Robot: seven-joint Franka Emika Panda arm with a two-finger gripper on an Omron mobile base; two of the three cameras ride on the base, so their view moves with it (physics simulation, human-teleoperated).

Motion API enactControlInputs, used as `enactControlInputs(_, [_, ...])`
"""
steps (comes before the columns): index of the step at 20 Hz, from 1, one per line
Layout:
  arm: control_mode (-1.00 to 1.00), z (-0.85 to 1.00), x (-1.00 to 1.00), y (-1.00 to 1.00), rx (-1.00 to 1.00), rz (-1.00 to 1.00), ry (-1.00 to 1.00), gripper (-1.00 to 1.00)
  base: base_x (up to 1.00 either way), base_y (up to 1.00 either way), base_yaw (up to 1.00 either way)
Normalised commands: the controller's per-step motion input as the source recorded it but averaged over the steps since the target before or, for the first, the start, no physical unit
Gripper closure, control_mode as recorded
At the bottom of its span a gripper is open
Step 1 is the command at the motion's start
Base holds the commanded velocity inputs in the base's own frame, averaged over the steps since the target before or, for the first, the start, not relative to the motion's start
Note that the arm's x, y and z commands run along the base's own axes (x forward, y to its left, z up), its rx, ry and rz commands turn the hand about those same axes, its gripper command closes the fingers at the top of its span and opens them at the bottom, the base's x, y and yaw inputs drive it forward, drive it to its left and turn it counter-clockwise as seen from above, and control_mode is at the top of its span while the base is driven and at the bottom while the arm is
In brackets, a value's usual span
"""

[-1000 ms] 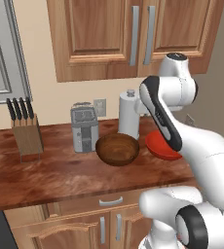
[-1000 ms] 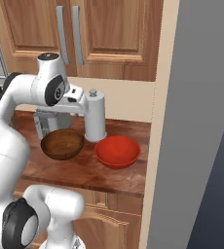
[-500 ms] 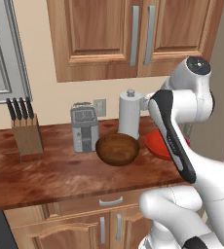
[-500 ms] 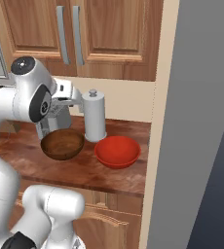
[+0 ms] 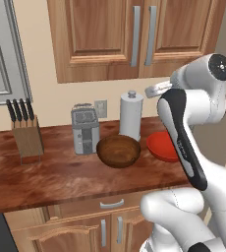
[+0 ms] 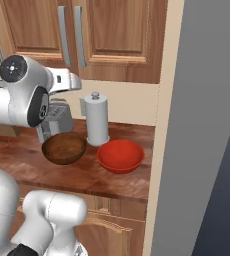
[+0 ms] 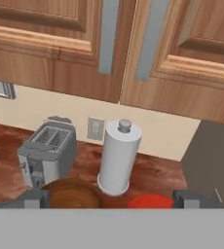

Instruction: Open the cabinet. Pick the bowls from the counter and place them in the cabinet. Then close the cabinet.

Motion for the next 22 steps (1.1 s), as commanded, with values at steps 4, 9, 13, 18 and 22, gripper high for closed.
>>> enactControlInputs(4, [-1.00, 0.46, 0.00, 0.00, -0.01, 0.00, -0.15, -1.00, 0.00, 0.00, 0.00])
enactControlInputs(9, [-1.00, 0.39, 0.08, 0.00, 0.00, 0.00, 0.00, -1.00, 0.00, 0.00, 0.00])
enactControlInputs(13, [-1.00, 0.51, 0.01, -0.07, 0.00, 0.00, -0.07, -1.00, 0.00, 0.00, 0.00])
enactControlInputs(18, [-1.00, 0.39, 0.09, -0.02, 0.00, 0.00, -0.07, -1.00, 0.00, 0.00, 0.00])
enactControlInputs(22, [-1.00, 0.02, 0.45, 0.00, -0.01, 0.00, -0.01, -1.00, 0.00, 0.00, 0.00])
